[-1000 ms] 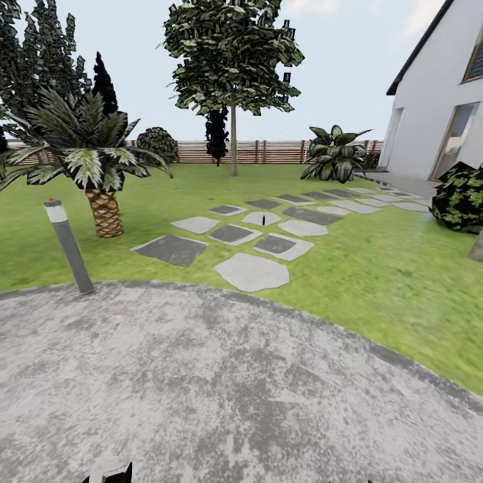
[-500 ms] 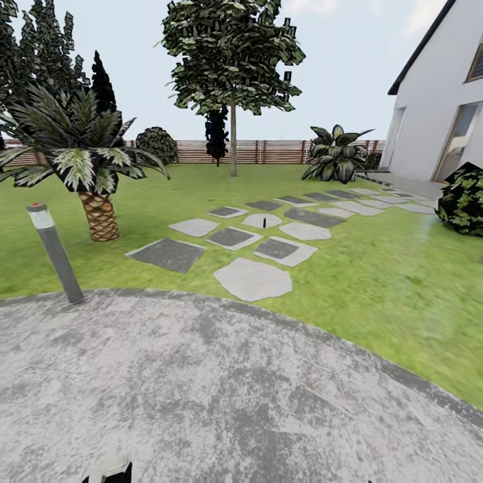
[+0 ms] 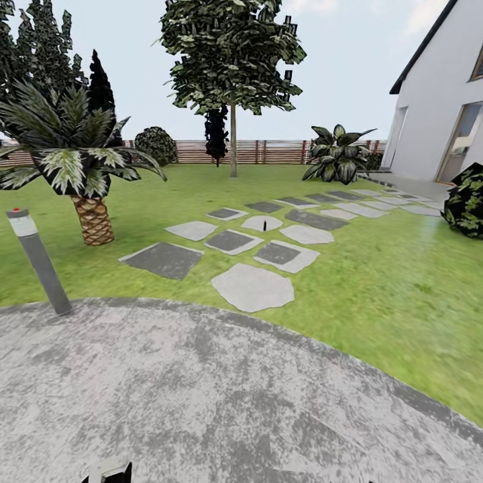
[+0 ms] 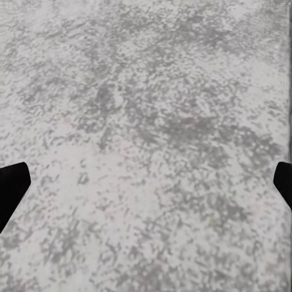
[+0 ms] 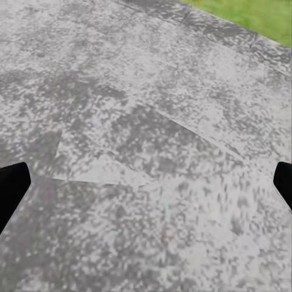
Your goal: In the garden, pick up the pesticide atomizer on the floor and spray pesticide onto both trees until each tree trunk is fully covered.
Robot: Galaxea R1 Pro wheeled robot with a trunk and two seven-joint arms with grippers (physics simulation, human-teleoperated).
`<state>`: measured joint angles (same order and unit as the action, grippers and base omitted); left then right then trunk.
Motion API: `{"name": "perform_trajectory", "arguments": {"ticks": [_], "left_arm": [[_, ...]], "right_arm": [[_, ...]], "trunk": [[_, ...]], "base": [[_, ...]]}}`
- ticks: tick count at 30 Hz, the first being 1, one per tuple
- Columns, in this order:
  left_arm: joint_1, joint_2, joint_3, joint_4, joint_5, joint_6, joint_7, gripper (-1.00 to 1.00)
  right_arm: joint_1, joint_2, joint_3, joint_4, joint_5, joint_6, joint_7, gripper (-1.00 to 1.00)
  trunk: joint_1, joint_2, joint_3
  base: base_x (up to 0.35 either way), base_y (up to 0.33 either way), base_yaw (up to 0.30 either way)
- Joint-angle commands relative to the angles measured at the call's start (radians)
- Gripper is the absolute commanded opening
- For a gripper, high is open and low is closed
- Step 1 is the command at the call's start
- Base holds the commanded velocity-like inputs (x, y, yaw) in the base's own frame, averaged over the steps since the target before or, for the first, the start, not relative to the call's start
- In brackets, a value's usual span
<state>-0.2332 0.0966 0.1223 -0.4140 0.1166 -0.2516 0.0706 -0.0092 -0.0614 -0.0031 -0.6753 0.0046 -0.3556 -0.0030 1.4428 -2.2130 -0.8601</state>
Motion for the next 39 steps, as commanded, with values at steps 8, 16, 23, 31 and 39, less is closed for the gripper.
{"name": "perform_trajectory", "arguments": {"ticks": [8,16,23,31,39], "left_arm": [[0.0,0.0,0.0,0.0,0.001,0.0,0.0,1.0],[0.0,0.0,0.0,0.0,0.0,0.0,0.0,1.0],[0.0,0.0,0.0,0.0,0.001,0.0,0.0,1.0],[0.0,0.0,0.0,0.0,-0.001,0.0,0.0,1.0],[0.0,0.0,0.0,0.0,0.001,0.0,0.0,1.0]], "right_arm": [[0.0,0.0,-0.002,-0.001,0.0,0.0,0.0,1.0],[0.0,0.0,-0.002,-0.001,0.0,0.0,0.0,1.0],[0.0,0.0,-0.002,-0.001,0.0,0.0,0.0,1.0],[0.0,0.0,-0.002,0.0,0.0,0.0,0.0,1.0],[0.0,0.0,-0.002,-0.001,0.0,0.0,0.0,1.0]], "trunk": [[0.0,0.0,0.0],[0.0,0.0,0.0],[0.0,0.0,0.0],[0.0,0.0,0.0],[0.0,0.0,0.0]], "base": [[0.323,-0.11,0.0],[0.32,-0.115,-0.164],[0.319,-0.116,-0.08],[0.318,-0.117,-0.004],[0.314,-0.12,0.0]]}}
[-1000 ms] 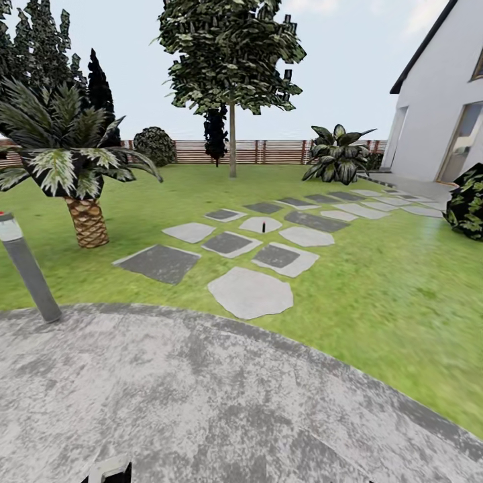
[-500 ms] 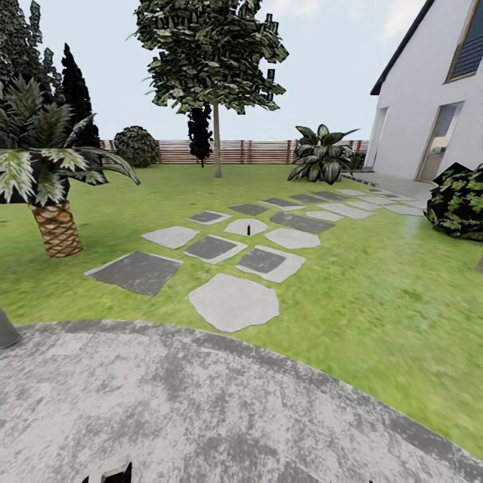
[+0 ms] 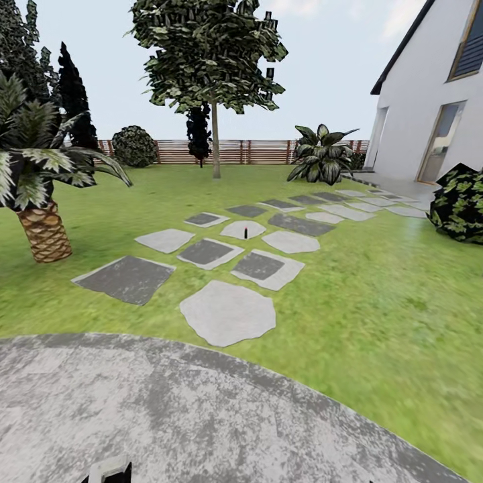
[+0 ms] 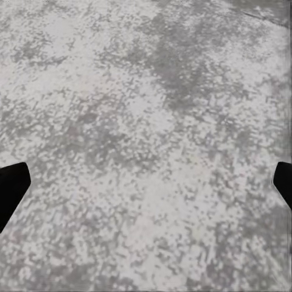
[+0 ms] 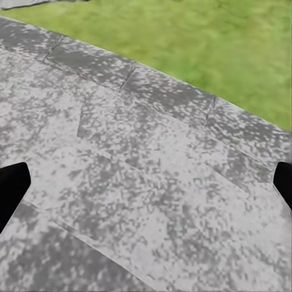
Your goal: In the garden, pick up the pesticide atomizer on the floor and spray pesticide onto both trees until each tree trunk is fully covered.
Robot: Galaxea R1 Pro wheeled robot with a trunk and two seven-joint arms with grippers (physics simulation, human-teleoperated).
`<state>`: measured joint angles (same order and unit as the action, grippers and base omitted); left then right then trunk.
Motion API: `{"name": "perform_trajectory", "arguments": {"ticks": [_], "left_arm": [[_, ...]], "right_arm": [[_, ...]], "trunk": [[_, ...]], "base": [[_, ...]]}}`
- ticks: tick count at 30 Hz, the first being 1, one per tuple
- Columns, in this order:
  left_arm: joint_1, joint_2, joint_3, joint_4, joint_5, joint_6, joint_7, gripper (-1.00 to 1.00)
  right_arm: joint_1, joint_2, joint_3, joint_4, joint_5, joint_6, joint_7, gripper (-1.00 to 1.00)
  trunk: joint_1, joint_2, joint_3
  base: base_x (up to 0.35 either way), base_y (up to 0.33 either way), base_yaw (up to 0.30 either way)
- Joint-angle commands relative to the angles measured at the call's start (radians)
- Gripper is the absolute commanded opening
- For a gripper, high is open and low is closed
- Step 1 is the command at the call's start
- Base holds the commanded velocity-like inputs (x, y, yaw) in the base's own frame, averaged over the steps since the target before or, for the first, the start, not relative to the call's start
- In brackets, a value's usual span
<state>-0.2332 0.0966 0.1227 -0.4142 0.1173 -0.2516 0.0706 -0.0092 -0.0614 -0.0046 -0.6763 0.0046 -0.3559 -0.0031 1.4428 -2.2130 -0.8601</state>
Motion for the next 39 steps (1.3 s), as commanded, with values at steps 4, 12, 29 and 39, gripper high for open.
{"name": "perform_trajectory", "arguments": {"ticks": [4,12,29,39], "left_arm": [[0.0,0.0,0.0,-0.002,0.002,0.0,0.0,1.0],[0.0,0.0,0.0,-0.003,0.004,0.0,0.0,1.0],[0.0,0.0,0.0,-0.005,0.003,0.0,0.0,1.0],[0.0,0.0,0.0,-0.009,0.004,0.0,0.0,1.0]], "right_arm": [[0.0,0.0,0.0,0.0,0.0,0.0,0.0,1.0],[0.0,0.0,0.0,0.0,0.0,0.0,0.0,1.0],[0.0,0.0,0.003,0.001,0.0,0.0,0.0,1.0],[0.0,0.0,0.006,0.001,0.0,0.0,0.0,1.0]], "trunk": [[0.0,0.0,0.0],[0.0,0.0,0.0],[0.0,0.0,0.0],[0.0,0.0,0.0]], "base": [[0.313,-0.12,0.0],[0.322,-0.108,0.0],[0.333,-0.09,0.0],[0.334,-0.089,0.0]]}}
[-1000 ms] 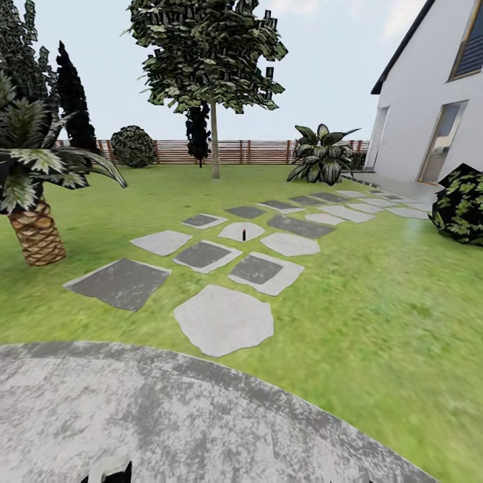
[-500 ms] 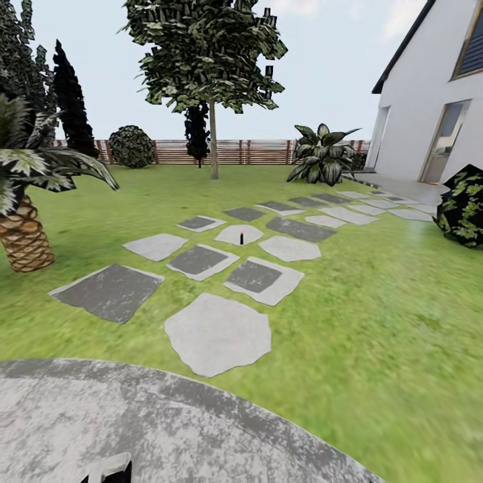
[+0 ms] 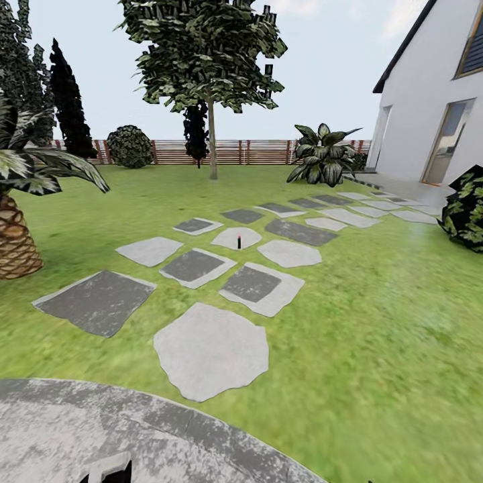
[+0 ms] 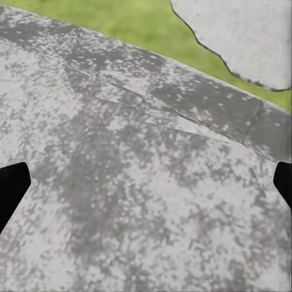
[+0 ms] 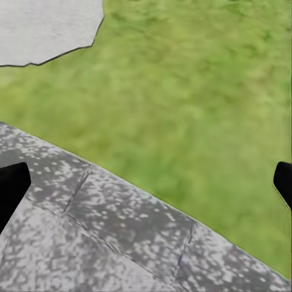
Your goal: In the garden, pick up the pesticide atomizer on the floor and spray pesticide onto both trees until each tree trunk is fully covered.
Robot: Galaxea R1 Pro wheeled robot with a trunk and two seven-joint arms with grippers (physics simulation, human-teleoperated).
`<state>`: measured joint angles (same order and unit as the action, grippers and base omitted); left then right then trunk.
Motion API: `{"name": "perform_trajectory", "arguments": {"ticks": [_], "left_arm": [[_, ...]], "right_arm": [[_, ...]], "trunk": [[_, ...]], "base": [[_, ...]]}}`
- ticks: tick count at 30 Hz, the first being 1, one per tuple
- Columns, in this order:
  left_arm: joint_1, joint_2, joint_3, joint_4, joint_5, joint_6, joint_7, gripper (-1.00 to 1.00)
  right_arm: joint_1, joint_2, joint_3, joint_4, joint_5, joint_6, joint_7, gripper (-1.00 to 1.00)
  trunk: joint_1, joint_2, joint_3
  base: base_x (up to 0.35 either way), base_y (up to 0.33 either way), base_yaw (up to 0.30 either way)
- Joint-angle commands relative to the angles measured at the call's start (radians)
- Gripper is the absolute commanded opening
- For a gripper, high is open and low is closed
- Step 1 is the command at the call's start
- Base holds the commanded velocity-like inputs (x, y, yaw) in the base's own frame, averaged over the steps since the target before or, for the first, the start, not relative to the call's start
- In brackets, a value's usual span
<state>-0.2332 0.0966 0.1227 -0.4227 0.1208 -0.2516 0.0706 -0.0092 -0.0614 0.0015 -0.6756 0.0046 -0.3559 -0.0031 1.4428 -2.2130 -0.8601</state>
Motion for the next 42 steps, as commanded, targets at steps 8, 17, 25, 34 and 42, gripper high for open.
{"name": "perform_trajectory", "arguments": {"ticks": [8,17,25,34,42], "left_arm": [[0.0,0.0,0.0,-0.002,0.0,0.0,0.0,1.0],[0.0,0.0,0.0,-0.003,0.0,0.0,0.0,1.0],[0.0,0.0,0.0,-0.003,-0.001,0.0,0.0,1.0],[0.0,0.0,0.0,-0.003,0.0,0.0,0.0,1.0],[0.0,0.0,0.0,-0.002,-0.001,0.0,0.0,1.0]], "right_arm": [[0.0,0.0,0.0,0.0,0.0,0.0,0.0,1.0],[0.0,0.0,0.0,0.0,0.0,0.0,0.0,1.0],[0.0,0.0,0.0,-0.001,0.0,0.0,0.0,1.0],[0.0,0.0,0.0,0.001,0.0,0.0,0.0,1.0],[0.0,0.0,0.0,0.001,0.0,0.0,0.0,1.0]], "trunk": [[0.0,0.0,0.0],[0.0,0.0,0.0],[0.0,0.0,0.0],[0.0,0.0,0.0],[0.0,0.0,0.0]], "base": [[0.334,-0.089,0.0],[0.334,-0.089,0.0],[0.333,-0.091,0.0],[0.333,-0.102,0.0],[0.329,-0.113,0.0]]}}
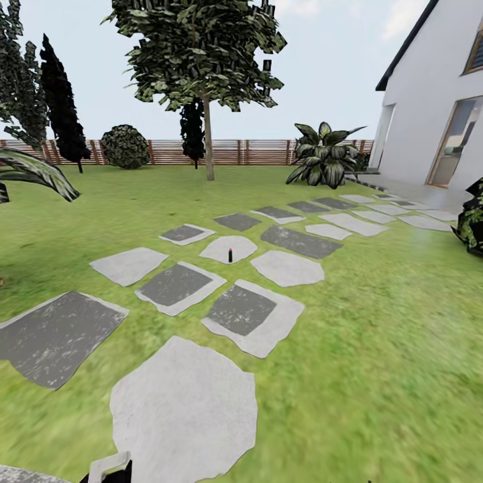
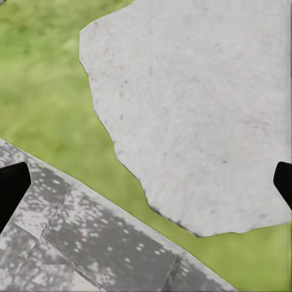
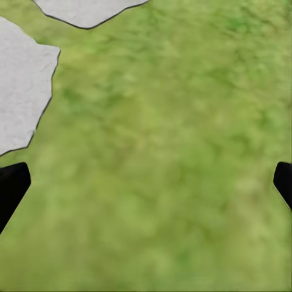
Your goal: In the garden, pick up the pesticide atomizer on the floor and spray pesticide onto both trees until each tree trunk is fully covered.
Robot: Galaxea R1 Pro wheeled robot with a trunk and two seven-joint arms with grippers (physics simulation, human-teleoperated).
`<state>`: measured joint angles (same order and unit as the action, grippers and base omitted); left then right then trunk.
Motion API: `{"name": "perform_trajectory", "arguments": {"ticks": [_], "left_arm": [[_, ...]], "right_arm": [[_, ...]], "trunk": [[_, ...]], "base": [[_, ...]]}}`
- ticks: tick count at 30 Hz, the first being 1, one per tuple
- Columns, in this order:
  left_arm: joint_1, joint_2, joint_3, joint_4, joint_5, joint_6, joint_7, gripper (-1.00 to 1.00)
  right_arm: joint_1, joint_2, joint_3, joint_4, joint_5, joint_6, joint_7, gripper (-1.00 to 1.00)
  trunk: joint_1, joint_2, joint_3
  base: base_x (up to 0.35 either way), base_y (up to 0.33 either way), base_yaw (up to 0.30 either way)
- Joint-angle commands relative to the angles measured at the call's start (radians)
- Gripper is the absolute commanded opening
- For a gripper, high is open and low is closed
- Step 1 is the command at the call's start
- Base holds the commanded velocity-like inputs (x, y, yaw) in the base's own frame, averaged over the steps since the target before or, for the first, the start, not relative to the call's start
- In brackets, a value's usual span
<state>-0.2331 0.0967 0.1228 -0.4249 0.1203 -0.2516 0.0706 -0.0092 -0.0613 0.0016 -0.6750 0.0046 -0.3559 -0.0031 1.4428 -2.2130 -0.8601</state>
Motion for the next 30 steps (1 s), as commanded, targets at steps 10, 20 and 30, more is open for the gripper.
{"name": "perform_trajectory", "arguments": {"ticks": [10,20,30], "left_arm": [[0.0,0.0,0.0,-0.001,0.001,0.0,0.0,1.0],[0.0,0.0,0.0,-0.002,0.001,0.0,0.0,1.0],[0.0,0.0,0.0,-0.002,0.001,0.0,0.0,1.0]], "right_arm": [[0.0,0.0,0.0,-0.001,0.0,0.0,0.0,1.0],[0.0,0.0,0.0,-0.001,0.0,0.0,0.001,1.0],[0.0,0.0,0.0,0.0,0.0,0.002,0.002,1.0]], "trunk": [[0.0,0.0,0.0],[0.0,0.0,0.0],[0.0,0.0,0.0]], "base": [[0.32,-0.121,0.0],[0.323,-0.121,0.0],[0.324,-0.121,0.0]]}}
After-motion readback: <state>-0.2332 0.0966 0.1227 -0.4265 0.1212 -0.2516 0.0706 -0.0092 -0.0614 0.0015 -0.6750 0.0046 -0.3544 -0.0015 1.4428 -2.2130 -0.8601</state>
